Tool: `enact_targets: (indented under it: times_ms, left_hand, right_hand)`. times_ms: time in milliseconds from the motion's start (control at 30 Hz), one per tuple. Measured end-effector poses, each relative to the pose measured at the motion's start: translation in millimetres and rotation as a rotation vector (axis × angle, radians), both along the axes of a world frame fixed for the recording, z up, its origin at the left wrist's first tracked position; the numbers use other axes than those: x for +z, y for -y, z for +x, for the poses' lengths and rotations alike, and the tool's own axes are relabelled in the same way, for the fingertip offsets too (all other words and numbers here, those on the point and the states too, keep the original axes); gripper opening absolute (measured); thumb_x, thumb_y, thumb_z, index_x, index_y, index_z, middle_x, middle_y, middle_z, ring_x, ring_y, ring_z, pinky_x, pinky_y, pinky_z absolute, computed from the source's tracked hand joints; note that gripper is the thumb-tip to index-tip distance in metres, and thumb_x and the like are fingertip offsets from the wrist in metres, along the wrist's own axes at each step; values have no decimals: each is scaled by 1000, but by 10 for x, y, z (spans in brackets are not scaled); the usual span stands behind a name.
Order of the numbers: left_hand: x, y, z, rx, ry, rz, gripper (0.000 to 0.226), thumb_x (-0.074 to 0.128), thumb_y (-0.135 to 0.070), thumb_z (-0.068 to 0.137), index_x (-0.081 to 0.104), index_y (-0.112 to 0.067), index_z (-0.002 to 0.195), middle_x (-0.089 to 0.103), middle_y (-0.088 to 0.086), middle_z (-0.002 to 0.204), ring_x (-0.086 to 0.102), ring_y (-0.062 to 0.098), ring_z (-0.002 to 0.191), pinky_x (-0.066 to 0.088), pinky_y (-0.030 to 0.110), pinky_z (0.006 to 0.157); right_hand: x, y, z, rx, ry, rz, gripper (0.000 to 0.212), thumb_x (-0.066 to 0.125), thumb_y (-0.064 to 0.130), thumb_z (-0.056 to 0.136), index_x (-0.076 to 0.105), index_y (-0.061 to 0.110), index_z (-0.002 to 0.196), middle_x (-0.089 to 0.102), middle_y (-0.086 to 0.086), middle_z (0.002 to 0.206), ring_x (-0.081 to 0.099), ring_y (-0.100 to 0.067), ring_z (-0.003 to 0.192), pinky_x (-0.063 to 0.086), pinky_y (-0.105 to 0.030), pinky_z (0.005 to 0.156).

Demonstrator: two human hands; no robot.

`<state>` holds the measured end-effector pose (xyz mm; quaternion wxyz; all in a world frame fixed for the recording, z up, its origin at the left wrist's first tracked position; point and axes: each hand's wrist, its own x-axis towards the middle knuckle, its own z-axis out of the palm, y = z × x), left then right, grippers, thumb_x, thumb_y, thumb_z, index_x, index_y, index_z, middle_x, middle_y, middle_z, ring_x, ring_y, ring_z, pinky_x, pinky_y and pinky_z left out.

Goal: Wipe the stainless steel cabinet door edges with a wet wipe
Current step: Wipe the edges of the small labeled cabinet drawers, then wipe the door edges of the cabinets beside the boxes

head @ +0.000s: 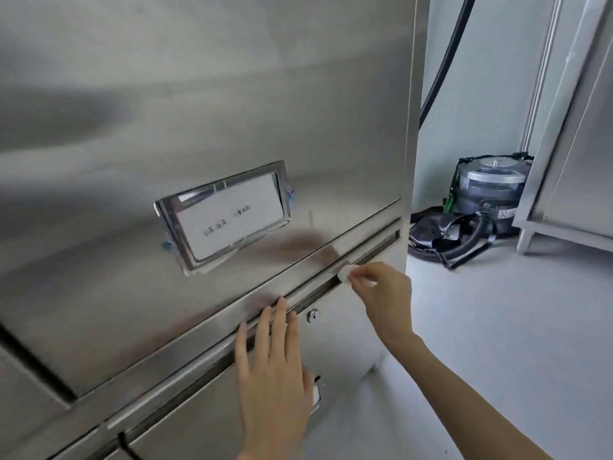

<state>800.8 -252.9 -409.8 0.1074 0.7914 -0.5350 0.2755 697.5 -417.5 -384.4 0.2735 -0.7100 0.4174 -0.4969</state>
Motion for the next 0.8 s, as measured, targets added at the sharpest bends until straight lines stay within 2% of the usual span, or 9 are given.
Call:
enact_targets:
  times_ms: [100,167,233,300,367,400,467,567,800]
  left_hand:
    - [461,-160,-109,-4,-173,284,84,90,-34,48,65,-3,122,52,18,139,56,35,124,48,54,98]
    - [832,-251,-218,-13,-264,474,79,64,-43,83,33,-13,149,20,11,159,24,29,145,32,45,113]
    - [1153,-356,-286,-103,-273,481,64,37,-37,98,9,-25,153,2,-3,161,5,22,148,18,37,118]
    - [1628,-420,-381,-184,-293,492,59,49,-30,93,31,-23,148,30,2,153,27,26,141,31,39,111]
    - [2174,-459,-495,-326,-351,413,50,77,-18,71,66,-15,120,64,4,120,61,27,110,54,41,86]
    - [2435,-476,-552,-394,-342,355,46,83,-14,61,72,-13,106,69,2,105,67,24,94,57,37,72]
    - [2986,-501,-705,-500,-335,312,35,80,-14,61,74,-14,96,70,-1,93,68,20,81,57,32,64]
    - [3768,-548,-971,-625,-321,322,27,55,-20,73,74,-14,93,69,-2,91,67,21,80,56,31,64]
    - [4733,-530,-1608,-910,-234,433,40,83,-14,59,74,-14,98,70,3,102,68,27,95,57,37,75]
  right_hand:
    - [300,-264,-197,-11,1,95,6,73,12,79,72,17,75,69,8,78,63,-6,75,46,-17,70]
    - [600,-471,-396,-4,-7,129,11,74,12,78,71,22,74,66,17,78,62,1,77,44,-11,71]
    - [983,-683,-643,1,-23,140,14,75,11,78,69,23,75,66,18,79,61,2,79,45,-10,73]
    - [1438,-867,-901,-10,-47,118,14,75,9,78,67,21,76,65,16,81,60,-1,79,46,-14,72]
    - [1933,-1034,-1168,-36,-60,101,14,75,8,78,66,19,76,64,15,82,60,-4,78,46,-15,70]
    - [2183,-1120,-1302,-49,-59,107,15,74,7,78,65,19,77,64,15,83,61,-4,78,45,-12,70]
    - [2664,-1300,-1557,-80,-75,111,18,73,4,79,63,19,78,63,15,87,61,-3,81,43,-9,71]
    - [3316,-1587,-1918,-148,-138,146,20,71,1,79,61,18,78,61,16,91,60,-3,86,44,-13,71]
    - [4327,-2126,-2779,-406,-340,155,15,72,1,77,62,13,78,60,9,91,57,-16,87,43,-21,67]
